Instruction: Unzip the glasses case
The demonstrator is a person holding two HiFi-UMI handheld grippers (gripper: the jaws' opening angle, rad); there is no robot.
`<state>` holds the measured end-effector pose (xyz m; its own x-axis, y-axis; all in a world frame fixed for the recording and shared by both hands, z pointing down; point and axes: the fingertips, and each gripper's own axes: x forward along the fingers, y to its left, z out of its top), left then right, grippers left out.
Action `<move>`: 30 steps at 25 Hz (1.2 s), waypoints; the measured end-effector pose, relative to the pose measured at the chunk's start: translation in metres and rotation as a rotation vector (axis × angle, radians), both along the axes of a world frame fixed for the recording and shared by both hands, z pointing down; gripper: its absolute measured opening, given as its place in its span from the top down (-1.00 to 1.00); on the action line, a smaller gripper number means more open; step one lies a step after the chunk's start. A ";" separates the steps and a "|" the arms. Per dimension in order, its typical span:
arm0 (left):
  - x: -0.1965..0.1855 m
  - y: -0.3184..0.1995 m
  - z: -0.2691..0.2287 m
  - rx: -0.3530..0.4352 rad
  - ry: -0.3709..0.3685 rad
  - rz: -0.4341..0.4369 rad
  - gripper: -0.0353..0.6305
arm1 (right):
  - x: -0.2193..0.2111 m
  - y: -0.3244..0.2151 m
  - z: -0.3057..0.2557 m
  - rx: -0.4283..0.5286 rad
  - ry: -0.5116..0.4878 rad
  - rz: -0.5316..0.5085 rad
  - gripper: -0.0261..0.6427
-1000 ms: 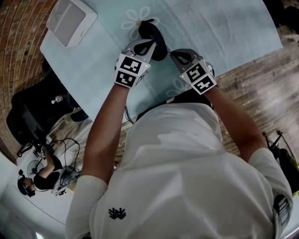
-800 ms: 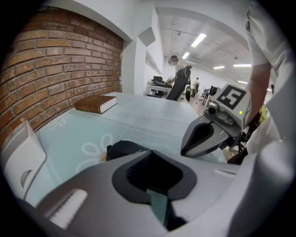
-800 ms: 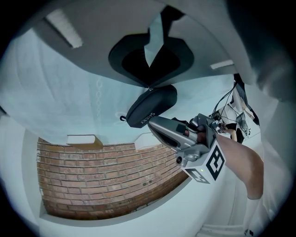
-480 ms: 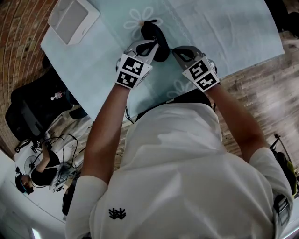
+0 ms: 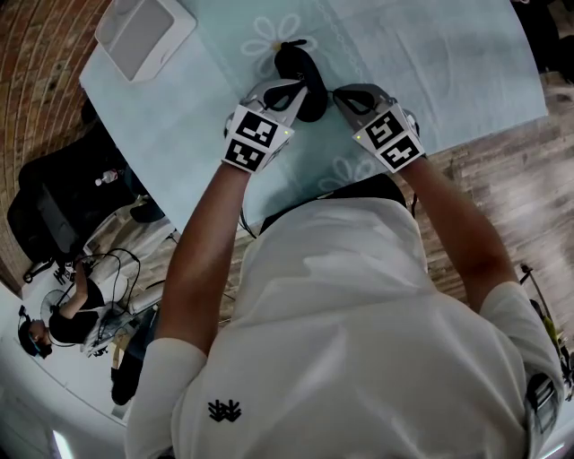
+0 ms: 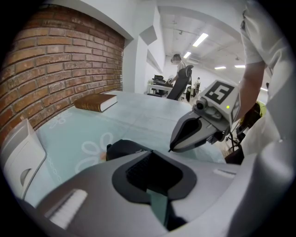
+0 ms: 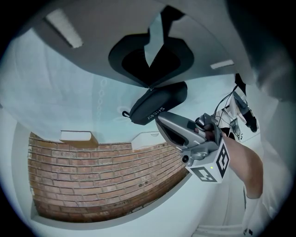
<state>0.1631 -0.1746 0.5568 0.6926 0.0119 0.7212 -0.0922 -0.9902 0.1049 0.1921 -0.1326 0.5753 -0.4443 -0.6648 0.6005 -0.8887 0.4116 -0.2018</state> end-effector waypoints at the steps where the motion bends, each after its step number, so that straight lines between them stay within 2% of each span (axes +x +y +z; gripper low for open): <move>1: 0.000 0.000 0.000 -0.002 -0.001 -0.002 0.72 | 0.001 -0.001 0.000 0.000 0.001 -0.006 0.93; 30: 0.001 -0.001 0.001 -0.046 0.003 -0.054 0.72 | 0.014 -0.038 0.001 0.027 0.022 -0.151 0.92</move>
<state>0.1637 -0.1754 0.5574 0.6953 0.0078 0.7187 -0.1448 -0.9779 0.1507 0.2062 -0.1702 0.5759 -0.5273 -0.6077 0.5939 -0.8204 0.5461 -0.1696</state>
